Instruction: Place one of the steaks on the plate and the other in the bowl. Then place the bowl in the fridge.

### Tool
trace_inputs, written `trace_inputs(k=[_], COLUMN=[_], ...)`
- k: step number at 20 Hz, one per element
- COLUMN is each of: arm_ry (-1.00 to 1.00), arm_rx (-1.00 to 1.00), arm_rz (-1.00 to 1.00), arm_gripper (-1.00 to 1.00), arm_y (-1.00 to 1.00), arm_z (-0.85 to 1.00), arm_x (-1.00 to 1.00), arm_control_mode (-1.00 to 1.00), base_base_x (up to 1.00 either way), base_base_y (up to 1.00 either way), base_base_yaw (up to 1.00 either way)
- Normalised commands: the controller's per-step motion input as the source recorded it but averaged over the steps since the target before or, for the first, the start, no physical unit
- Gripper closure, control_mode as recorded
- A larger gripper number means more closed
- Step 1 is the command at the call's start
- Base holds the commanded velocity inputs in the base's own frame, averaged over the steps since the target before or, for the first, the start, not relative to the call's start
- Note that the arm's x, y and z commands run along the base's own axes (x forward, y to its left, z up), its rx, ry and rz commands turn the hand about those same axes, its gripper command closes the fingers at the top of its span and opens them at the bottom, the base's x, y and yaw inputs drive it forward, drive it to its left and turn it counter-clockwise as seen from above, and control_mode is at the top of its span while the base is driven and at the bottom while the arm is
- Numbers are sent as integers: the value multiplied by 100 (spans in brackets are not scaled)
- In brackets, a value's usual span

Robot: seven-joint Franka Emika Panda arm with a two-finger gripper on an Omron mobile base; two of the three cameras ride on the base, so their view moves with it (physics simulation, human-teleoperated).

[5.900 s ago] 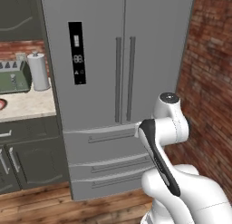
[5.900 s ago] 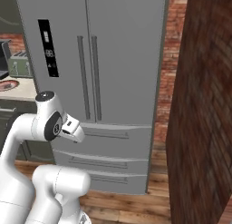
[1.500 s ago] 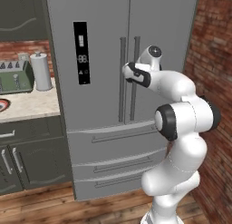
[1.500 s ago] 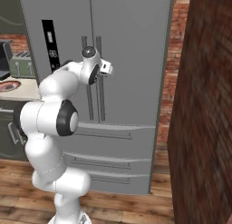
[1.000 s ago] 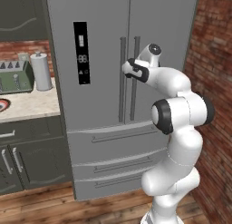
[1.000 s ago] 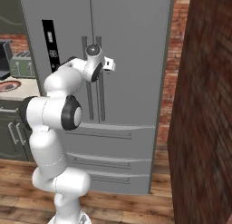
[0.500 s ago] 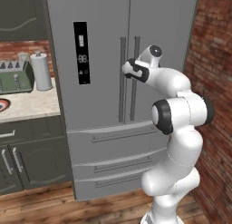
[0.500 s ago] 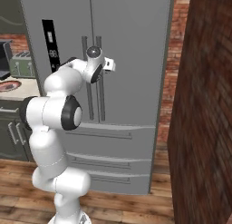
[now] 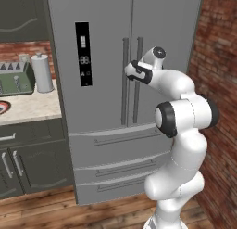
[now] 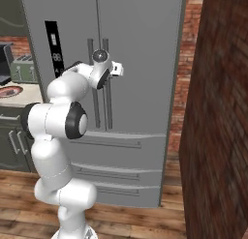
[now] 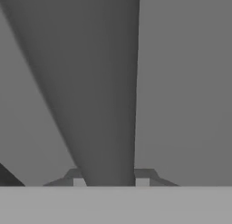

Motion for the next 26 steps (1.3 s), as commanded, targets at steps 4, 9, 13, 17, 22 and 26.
trace_inputs(k=[4,9,13,17,22,26], arm_ry=[0,-4,0,0,0,-6], arm_rx=[0,0,0,0,1,1], arm_rz=[0,0,0,3,9,13], arm_gripper=[100,100,100,100,100,100], arm_y=[-29,-32,-48,-60,-63,-54], arm_z=[0,0,0,0,7,9], arm_x=[-34,-59,-40,-33,-53,-90], arm_control_mode=[-100,-100,-100,-100,-100,-100], base_base_x=[0,0,0,0,0,0], base_base_y=[0,0,0,0,0,0], base_base_yaw=[0,0,0,0,0,0])
